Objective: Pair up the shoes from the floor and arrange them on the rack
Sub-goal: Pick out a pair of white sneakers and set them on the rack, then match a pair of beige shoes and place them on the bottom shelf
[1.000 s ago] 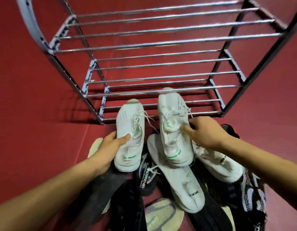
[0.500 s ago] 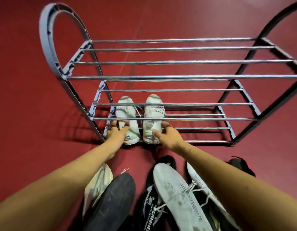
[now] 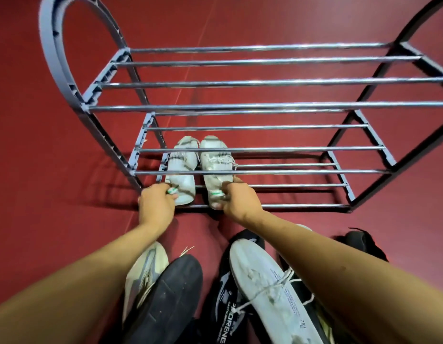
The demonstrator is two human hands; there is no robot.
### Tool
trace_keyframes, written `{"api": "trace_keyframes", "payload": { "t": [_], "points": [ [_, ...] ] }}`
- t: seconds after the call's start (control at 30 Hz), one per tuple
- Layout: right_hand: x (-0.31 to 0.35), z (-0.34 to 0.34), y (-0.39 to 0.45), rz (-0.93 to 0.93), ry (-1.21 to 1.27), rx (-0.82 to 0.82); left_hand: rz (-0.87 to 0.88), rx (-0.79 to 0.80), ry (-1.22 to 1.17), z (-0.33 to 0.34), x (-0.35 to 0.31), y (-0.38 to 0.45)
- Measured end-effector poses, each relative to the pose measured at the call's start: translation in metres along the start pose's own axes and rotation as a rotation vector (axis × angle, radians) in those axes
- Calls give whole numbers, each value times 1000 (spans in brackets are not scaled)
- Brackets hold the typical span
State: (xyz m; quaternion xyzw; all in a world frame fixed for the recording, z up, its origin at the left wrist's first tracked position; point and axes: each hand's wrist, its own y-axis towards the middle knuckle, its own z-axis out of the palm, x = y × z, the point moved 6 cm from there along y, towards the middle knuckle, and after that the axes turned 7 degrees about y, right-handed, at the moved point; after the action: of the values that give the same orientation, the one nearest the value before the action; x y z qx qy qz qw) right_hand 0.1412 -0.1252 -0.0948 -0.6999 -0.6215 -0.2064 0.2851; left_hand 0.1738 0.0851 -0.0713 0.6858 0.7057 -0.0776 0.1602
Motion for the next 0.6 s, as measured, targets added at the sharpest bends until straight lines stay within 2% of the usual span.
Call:
{"api": "trace_keyframes", "payload": {
  "t": [0.13,0.33,0.47,0.6],
  "points": [
    [30,24,6,-78,-48,26,-62,-63,-6,-9,15,2],
    [30,38,11,-35,-140,21,-82,-51,-16,-1,3,1],
    [28,25,11,-24,-139,-4,-51,47,30,7,7,-4],
    [17,23,12,-109,-117,172,49,170,73,12,0,-9]
  ]
}}
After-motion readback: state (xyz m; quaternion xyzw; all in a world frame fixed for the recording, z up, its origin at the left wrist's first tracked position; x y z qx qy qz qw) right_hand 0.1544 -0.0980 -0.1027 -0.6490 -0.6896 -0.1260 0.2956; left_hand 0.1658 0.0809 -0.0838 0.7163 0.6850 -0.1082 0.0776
